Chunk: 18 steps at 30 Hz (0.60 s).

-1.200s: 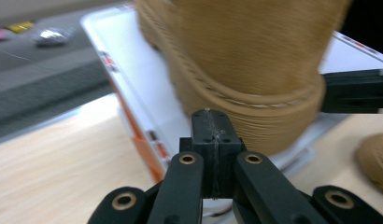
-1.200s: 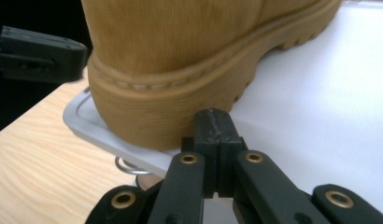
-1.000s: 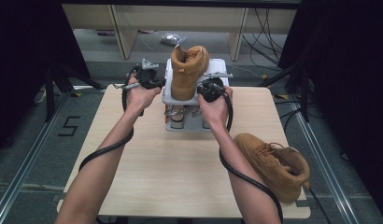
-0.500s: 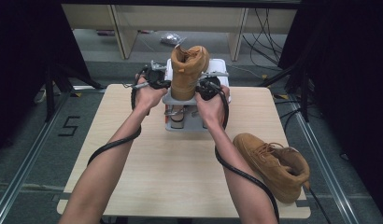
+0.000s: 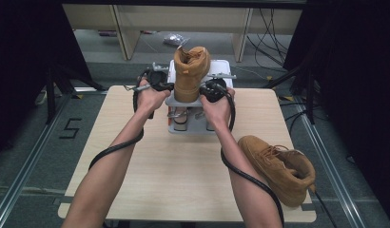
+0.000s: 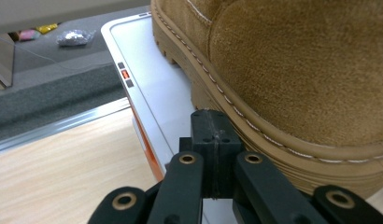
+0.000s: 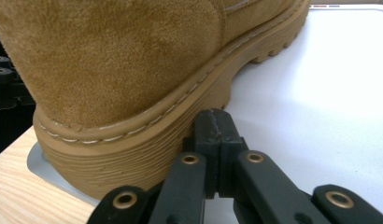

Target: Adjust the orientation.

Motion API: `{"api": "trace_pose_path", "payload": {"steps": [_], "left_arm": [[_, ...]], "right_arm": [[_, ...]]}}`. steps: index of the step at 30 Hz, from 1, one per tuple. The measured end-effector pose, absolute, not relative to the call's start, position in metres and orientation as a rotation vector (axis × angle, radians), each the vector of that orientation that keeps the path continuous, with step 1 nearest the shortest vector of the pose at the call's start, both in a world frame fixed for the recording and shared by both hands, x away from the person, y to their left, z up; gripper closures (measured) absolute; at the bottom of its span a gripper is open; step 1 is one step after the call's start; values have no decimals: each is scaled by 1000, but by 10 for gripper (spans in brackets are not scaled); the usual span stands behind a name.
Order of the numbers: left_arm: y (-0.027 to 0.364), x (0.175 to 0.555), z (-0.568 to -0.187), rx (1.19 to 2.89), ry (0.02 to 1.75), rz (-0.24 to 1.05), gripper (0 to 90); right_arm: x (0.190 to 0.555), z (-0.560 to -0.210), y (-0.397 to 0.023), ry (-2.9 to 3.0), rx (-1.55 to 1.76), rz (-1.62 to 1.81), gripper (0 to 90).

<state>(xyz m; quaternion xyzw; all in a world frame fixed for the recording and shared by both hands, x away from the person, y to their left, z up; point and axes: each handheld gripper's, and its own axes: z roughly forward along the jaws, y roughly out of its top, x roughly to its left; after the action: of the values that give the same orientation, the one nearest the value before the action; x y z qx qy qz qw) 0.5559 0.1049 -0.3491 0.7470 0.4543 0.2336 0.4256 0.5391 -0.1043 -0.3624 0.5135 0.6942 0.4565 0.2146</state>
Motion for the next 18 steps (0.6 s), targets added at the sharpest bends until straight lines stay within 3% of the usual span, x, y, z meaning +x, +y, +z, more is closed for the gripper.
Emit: {"api": "trace_pose_path", "payload": {"steps": [18], "left_arm": [[114,538,-348,1850,1162,597,900]], "right_arm": [[539,-363,-95,1963,1391,1265,900]]}}
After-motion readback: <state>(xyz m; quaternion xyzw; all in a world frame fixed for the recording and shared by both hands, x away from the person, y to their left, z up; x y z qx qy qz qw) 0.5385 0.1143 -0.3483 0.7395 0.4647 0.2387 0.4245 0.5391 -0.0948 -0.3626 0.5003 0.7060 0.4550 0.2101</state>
